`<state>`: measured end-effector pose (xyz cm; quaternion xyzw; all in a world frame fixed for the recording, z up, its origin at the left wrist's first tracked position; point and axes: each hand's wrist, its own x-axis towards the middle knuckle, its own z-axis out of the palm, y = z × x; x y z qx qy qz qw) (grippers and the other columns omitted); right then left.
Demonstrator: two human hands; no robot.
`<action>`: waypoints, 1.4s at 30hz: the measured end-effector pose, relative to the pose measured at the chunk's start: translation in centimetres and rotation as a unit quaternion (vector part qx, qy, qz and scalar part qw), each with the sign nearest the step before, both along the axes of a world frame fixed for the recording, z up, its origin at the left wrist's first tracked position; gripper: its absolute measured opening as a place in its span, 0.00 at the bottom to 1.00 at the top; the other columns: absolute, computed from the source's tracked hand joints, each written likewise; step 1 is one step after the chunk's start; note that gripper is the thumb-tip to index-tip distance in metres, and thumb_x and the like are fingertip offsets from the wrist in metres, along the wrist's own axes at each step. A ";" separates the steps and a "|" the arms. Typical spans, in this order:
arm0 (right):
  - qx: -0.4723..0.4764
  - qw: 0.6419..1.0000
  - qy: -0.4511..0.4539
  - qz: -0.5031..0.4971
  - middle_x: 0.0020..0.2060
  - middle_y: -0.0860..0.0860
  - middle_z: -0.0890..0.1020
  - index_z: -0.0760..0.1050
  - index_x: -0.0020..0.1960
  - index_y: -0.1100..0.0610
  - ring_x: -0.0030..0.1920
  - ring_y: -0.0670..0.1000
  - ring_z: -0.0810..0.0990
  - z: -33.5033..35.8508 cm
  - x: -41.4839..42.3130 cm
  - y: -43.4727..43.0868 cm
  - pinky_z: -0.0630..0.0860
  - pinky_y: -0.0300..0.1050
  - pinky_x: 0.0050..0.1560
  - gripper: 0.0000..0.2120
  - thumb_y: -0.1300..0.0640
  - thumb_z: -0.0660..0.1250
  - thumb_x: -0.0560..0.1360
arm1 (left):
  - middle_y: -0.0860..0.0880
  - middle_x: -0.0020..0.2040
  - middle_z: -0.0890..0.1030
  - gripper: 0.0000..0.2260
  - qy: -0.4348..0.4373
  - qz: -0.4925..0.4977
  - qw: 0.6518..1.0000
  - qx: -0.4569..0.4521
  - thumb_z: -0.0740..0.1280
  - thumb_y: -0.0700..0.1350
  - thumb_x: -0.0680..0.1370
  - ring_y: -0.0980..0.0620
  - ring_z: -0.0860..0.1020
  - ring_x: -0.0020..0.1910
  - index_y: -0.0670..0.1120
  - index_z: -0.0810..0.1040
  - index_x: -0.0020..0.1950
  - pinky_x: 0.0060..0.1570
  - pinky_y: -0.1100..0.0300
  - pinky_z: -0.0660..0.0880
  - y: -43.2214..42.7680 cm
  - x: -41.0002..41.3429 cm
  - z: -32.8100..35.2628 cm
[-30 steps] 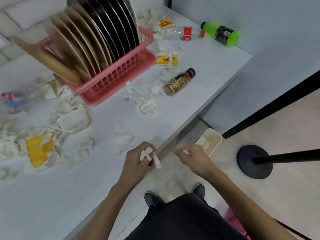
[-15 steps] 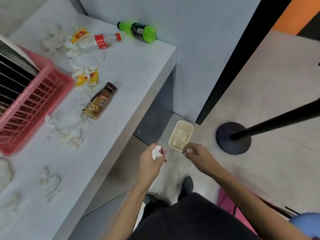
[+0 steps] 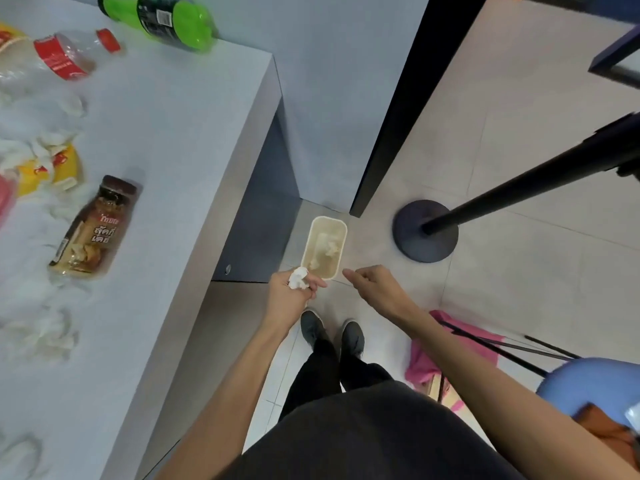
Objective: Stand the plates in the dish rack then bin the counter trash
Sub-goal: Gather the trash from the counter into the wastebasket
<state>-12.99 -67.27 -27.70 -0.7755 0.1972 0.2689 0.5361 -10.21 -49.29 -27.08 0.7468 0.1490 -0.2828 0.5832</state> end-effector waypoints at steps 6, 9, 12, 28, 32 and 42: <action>-0.013 1.000 0.008 -0.018 0.27 0.50 0.63 0.61 0.32 0.57 0.25 0.45 0.59 -1.8 1.4 1.3 0.59 0.37 0.27 0.23 0.49 0.61 0.82 | 0.51 0.35 0.72 0.08 0.117 0.007 0.993 -0.017 0.64 0.36 0.73 0.55 0.68 0.32 0.47 0.74 0.36 0.25 0.66 0.64 0.8 2.9 -2.9; 0.005 0.998 0.025 -0.061 0.27 0.48 0.65 0.62 0.31 0.54 0.27 0.46 0.61 -4.1 2.2 1.6 0.61 0.39 0.30 0.21 0.52 0.59 0.82 | 0.44 0.34 0.73 0.20 0.195 0.055 0.977 -0.068 0.67 0.58 0.74 0.56 0.68 0.27 0.40 0.76 0.40 0.22 0.65 0.59 1.0 4.2 -5.3; 0.035 0.993 0.026 -0.114 0.27 0.47 0.67 0.65 0.30 0.54 0.31 0.49 0.63 -7.4 3.0 1.4 0.60 0.43 0.32 0.17 0.57 0.56 0.78 | 0.42 0.34 0.78 0.26 0.225 0.069 0.970 -0.057 0.59 0.59 0.82 0.58 0.69 0.26 0.35 0.60 0.58 0.24 0.64 0.58 0.6 5.3 -8.5; 0.066 0.971 0.137 -0.182 0.28 0.52 0.64 0.68 0.35 0.61 0.25 0.47 0.59 -40.2 6.5 -2.1 0.54 0.35 0.24 0.10 0.69 0.55 0.74 | 0.56 0.32 0.78 0.15 0.015 0.019 0.998 0.062 0.65 0.51 0.81 0.52 0.75 0.36 0.47 0.77 0.36 0.39 0.55 0.74 -5.7 9.4 -43.8; 0.058 0.977 0.105 -0.177 0.28 0.51 0.66 0.72 0.36 0.60 0.27 0.48 0.62 -46.4 7.6 -3.1 0.58 0.36 0.23 0.11 0.68 0.56 0.75 | 0.47 0.49 0.78 0.08 0.000 -0.097 0.985 0.141 0.62 0.44 0.82 0.48 0.75 0.47 0.43 0.79 0.48 0.45 0.59 0.70 -6.4 10.0 -54.5; 0.078 0.986 0.062 -0.131 0.33 0.59 0.71 0.73 0.44 0.71 0.32 0.54 0.67 -52.3 12.0 -4.2 0.63 0.49 0.32 0.08 0.67 0.58 0.76 | 0.45 0.71 0.71 0.15 0.020 -0.398 0.885 0.239 0.62 0.48 0.82 0.43 0.68 0.71 0.48 0.75 0.68 0.70 0.54 0.63 -6.8 11.2 -69.5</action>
